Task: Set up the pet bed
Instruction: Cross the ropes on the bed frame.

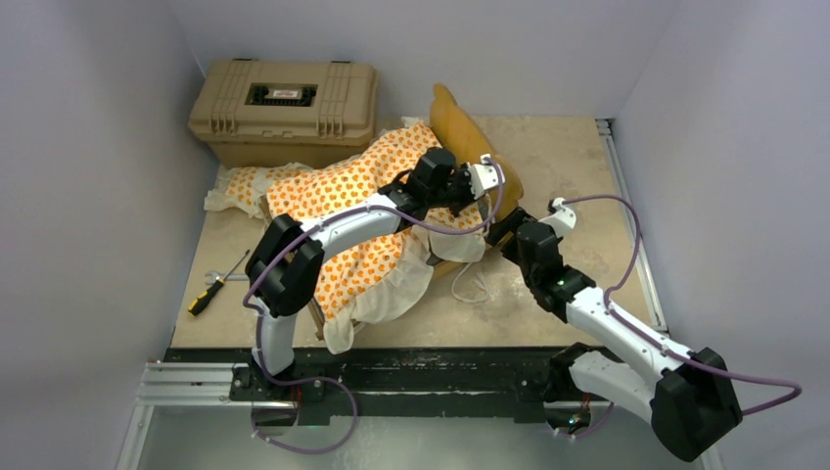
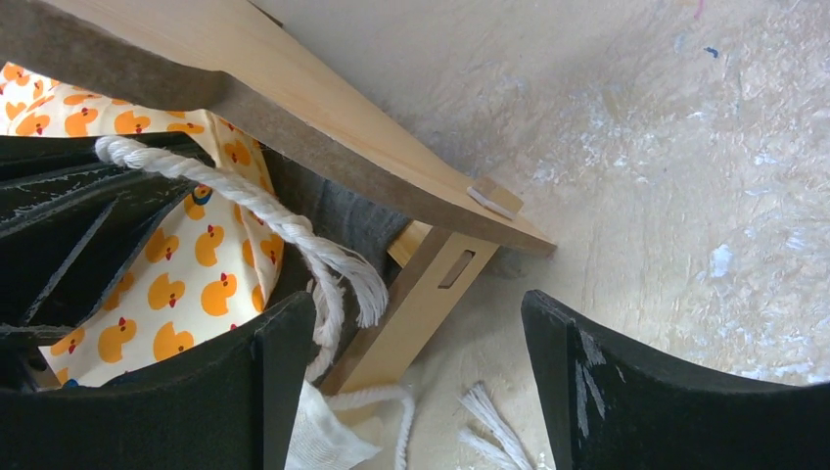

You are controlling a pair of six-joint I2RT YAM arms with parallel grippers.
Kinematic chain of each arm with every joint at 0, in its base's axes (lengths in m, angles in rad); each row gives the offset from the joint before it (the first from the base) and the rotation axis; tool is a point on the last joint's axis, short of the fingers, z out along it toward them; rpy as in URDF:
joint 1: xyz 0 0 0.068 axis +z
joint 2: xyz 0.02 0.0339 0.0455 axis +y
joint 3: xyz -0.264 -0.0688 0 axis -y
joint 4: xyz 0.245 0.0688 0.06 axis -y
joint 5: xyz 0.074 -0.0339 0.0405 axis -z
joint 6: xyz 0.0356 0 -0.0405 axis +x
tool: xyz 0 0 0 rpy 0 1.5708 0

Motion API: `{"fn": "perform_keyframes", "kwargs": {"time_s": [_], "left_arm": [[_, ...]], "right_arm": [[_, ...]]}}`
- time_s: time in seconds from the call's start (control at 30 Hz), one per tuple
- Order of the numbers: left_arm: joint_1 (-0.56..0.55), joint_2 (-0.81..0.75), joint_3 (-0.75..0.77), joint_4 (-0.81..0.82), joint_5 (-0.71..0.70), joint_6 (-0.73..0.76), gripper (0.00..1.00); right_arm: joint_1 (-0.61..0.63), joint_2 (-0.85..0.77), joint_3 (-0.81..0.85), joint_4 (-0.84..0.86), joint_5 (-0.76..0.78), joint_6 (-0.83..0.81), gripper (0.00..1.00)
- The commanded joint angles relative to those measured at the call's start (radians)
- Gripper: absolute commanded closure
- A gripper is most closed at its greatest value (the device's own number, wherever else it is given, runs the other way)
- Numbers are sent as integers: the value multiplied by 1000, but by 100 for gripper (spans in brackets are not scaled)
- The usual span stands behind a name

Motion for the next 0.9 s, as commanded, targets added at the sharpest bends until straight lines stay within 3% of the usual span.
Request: {"fn": "perform_keyframes", "kwargs": {"time_s": [0.0,0.7,0.87], "left_arm": [[0,2,17,27,46,-40,100],[0,14,7,25,80,-55,100],[1,10,-20,38,91,-59,100]], "right_arm": [[-2,-1,-10,70,-13,-26,19],[-15,228,-29,129,48,29,18],[-14,298,16,84,132,79,16]]}}
